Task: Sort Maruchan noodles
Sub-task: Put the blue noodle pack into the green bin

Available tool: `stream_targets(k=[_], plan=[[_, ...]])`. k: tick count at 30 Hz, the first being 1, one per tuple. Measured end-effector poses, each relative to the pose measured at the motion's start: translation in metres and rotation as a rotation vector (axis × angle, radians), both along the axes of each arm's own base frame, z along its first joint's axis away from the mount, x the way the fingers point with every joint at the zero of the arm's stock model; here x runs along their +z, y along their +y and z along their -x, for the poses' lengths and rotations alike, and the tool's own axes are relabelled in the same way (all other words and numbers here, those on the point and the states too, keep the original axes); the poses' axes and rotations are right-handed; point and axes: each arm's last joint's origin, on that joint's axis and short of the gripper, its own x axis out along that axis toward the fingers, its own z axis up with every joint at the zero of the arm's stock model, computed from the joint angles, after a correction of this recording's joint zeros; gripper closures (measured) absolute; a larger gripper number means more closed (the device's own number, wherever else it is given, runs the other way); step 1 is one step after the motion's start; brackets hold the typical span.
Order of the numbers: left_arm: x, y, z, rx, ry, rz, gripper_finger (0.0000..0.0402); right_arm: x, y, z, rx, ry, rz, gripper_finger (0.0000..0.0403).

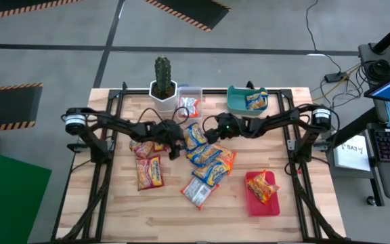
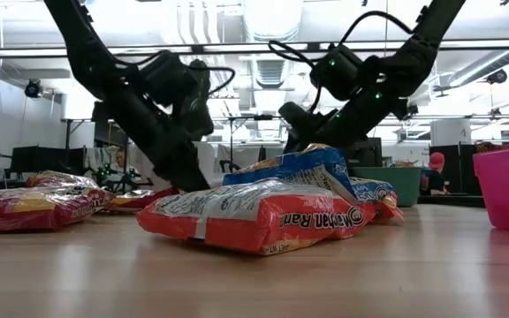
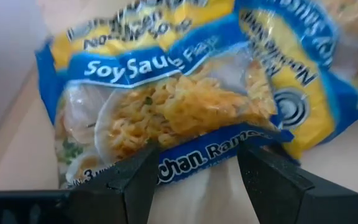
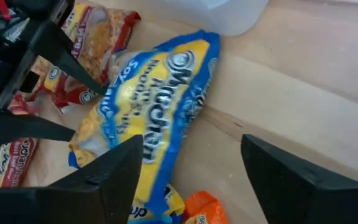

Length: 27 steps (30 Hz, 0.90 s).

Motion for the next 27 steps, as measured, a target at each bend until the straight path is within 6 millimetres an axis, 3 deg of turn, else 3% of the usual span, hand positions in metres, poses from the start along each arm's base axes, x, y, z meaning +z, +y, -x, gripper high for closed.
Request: stream_targets(k=[11,19,23,27], plan=[[-0.011,0.001,-0.002,0.006,0.023,0.011,0.0199,-0.005,-0.007,-0.024,0.049,-0.023,-0.039,0.0113],[-0.010,0.001,-0.002,0.006,0.018,0.009,0.0199,-0.012,-0.011,-0.056,0.162,-0.056,-0.092,0.0116],[-0.010,0.001,-0.002,0.007,0.019,0.009,0.0199,-0.009,-0.014,-0.070,0.207,-0.081,-0.097,0.0135],[-0.010,0.001,-0.002,0.008,0.016,0.010,0.0199,-0.008,-0.016,-0.078,0.212,-0.082,-0.104,0.0178]])
